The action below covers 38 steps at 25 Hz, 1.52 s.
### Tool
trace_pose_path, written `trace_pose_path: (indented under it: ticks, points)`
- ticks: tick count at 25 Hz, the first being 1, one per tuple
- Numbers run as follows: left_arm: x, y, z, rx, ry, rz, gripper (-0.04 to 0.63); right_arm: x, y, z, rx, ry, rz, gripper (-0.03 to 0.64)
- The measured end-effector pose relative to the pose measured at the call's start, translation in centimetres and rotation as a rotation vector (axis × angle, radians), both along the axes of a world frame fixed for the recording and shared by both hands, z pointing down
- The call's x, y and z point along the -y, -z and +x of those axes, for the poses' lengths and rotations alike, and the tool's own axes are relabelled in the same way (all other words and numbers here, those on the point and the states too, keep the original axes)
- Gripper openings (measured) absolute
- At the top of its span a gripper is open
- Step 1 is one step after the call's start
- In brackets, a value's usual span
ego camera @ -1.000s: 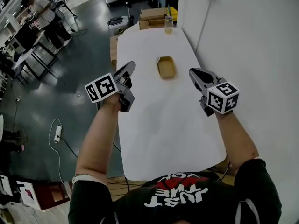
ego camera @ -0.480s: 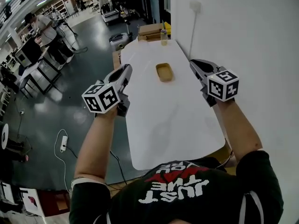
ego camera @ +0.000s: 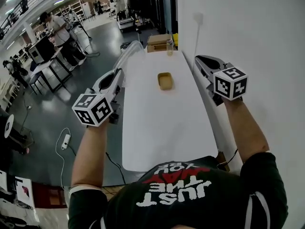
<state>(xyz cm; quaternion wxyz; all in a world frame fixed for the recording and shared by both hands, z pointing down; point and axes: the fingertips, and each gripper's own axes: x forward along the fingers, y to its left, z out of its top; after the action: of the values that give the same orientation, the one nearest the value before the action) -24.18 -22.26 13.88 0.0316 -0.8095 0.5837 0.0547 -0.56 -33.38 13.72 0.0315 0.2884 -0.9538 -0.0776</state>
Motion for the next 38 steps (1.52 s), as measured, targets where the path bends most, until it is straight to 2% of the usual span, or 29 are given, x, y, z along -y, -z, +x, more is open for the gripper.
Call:
trace_pose_path:
  ticks: [9,38]
  points:
    - [-0.9,2.3,1.8,0.062,0.059,0.050,0.031,0.1,2.0,1.1,0.020,0.032,0.045,0.006]
    - [-0.1,4.4,2.1,0.096,0.034,0.077,0.031,-0.2,3.5,1.4,0.037,0.009,0.076,0.006]
